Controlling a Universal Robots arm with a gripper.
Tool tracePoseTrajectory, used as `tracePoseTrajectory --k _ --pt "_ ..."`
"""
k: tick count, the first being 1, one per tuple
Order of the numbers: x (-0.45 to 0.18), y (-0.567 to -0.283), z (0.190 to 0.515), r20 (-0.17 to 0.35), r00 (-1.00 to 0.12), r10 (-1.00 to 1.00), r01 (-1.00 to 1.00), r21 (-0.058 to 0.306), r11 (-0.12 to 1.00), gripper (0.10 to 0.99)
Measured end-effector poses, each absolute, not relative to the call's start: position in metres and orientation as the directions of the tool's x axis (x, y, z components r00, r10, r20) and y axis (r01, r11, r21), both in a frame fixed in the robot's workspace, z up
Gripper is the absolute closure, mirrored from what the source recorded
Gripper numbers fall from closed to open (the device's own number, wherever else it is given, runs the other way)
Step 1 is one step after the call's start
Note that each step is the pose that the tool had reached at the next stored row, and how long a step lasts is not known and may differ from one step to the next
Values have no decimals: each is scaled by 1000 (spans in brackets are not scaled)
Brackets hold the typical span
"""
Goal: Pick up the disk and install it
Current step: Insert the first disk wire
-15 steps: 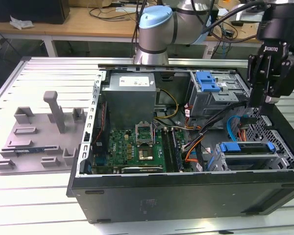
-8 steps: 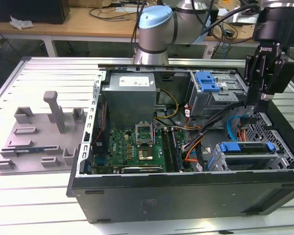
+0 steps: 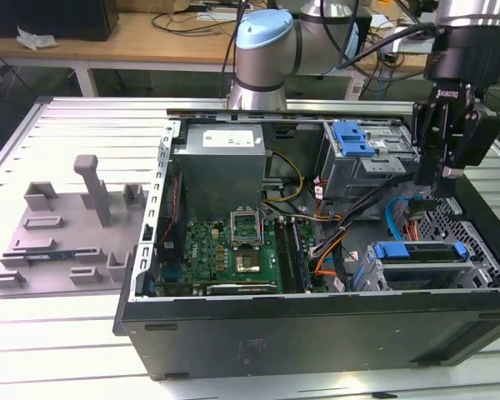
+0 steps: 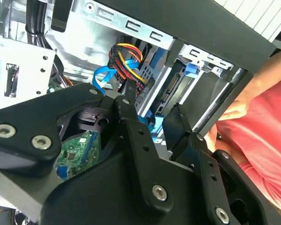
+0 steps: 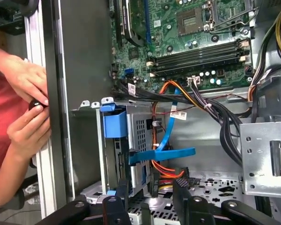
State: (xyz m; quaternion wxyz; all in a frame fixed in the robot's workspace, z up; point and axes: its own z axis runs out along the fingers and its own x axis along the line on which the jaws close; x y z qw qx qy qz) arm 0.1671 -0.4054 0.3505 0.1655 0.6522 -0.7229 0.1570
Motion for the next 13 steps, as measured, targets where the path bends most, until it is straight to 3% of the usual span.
tracePoseTrajectory --k 13 --pt "168 -394 337 501 -108 -858 -993 -16 116 584"
